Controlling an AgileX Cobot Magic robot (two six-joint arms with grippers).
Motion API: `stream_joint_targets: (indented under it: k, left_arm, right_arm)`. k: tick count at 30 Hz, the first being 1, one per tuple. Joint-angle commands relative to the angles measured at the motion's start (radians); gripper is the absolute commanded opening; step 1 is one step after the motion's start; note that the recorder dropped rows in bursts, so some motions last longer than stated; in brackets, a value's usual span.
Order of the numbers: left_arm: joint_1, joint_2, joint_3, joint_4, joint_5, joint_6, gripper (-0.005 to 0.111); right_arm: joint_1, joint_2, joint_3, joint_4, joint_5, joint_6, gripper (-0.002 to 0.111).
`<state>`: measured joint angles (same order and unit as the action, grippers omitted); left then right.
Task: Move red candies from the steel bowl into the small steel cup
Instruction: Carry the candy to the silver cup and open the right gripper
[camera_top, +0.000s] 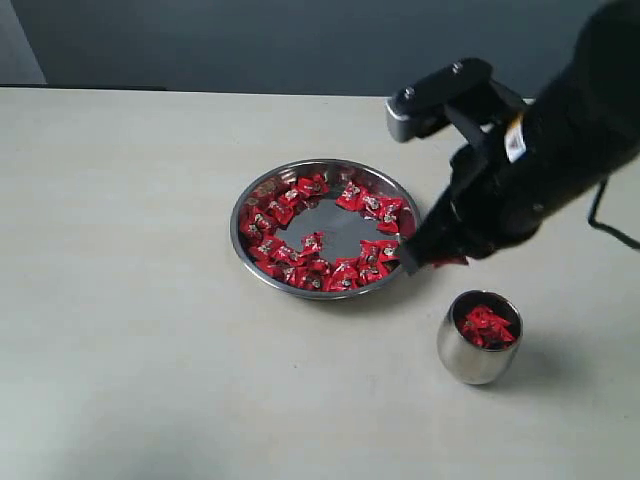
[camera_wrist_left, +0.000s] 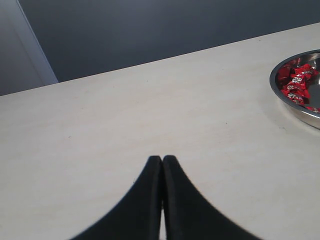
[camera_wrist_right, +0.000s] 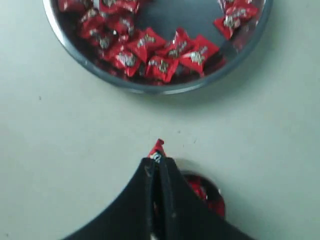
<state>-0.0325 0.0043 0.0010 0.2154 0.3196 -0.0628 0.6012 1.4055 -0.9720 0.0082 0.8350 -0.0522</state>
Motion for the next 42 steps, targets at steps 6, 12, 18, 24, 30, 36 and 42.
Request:
stream_joint_targets:
  k: [6,12,18,24,30,36,42]
  left_arm:
    - [0.000,-0.004,-0.001,0.003,-0.007,-0.005,0.000]
    - [0.000,-0.004,-0.001,0.003,-0.007,-0.005,0.000]
    - [0.000,-0.004,-0.001,0.003,-0.007,-0.005,0.000]
    - [0.000,-0.004,-0.001,0.003,-0.007,-0.005,0.000]
    - [0.000,-0.004,-0.001,0.003,-0.007,-0.005,0.000]
    - [0.000,-0.004,-0.001,0.003,-0.007,-0.005,0.000]
    - [0.000,-0.004,-0.001,0.003,-0.007,-0.005,0.000]
  right_arm:
    - [-0.002,-0.105,0.241,-0.063,-0.146,0.124,-0.001]
    - [-0.002,-0.103,0.271,-0.152,-0.185,0.205,-0.001]
    - [-0.002,-0.103,0.271,-0.228,-0.187,0.242,0.013]
    - [-0.002,-0.103,0.271,-0.228,-0.187,0.242,0.022]
    - [-0.002,-0.103,0.271,-0.216,-0.231,0.242,0.022]
    - [0.000,-0.095,0.269,-0.068,-0.448,0.166,0.022]
    - [0.000,0.015,0.218,-0.029,-0.594,0.154,0.022]
